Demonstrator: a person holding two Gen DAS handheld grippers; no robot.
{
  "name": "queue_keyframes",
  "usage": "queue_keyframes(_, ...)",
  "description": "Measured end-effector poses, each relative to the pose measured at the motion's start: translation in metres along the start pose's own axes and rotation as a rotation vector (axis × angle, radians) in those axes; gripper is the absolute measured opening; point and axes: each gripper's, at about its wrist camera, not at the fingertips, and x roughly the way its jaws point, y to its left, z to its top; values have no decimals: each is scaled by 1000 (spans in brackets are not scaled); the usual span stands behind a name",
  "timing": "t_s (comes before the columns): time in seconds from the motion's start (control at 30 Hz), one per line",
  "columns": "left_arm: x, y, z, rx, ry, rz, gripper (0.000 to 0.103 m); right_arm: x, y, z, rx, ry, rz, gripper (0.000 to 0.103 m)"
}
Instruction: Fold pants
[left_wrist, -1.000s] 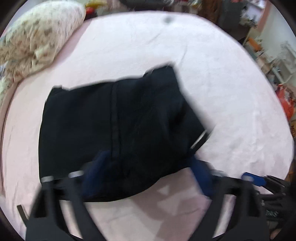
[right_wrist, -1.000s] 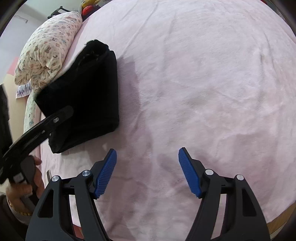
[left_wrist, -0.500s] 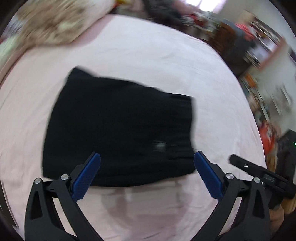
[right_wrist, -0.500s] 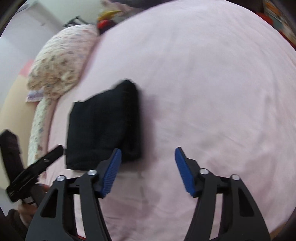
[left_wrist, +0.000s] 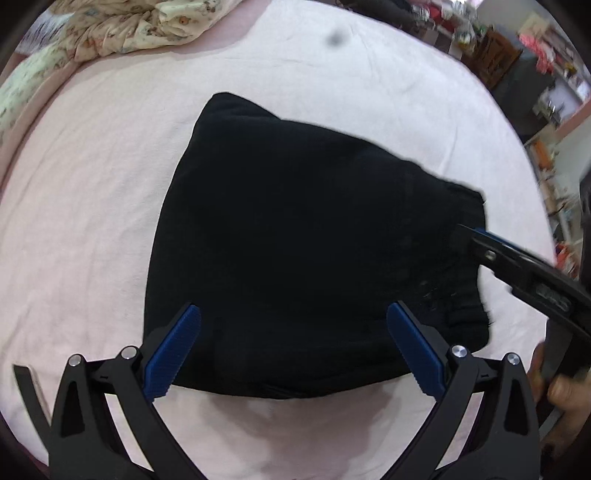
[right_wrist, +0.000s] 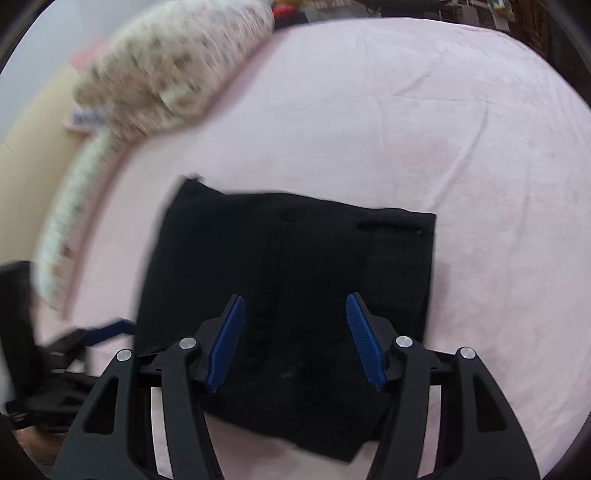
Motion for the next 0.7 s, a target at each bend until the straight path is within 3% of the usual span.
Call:
queue_keyframes(0.1, 10, -5, -2, 33, 40, 40, 101, 32, -12, -1, 28, 105, -42, 59)
queue_keyframes(0.27, 26, -4, -8, 59, 101, 96, 101, 38, -9, 2, -5, 113, -66, 60)
queue_keyframes(0.5, 10, -3, -15, 78, 80, 139, 101, -12, -13, -14, 22, 16, 43, 60)
queue_keyframes(0.7, 2, -8, -36, 106, 85, 123, 101, -37, 10, -52, -72, -8, 131, 60)
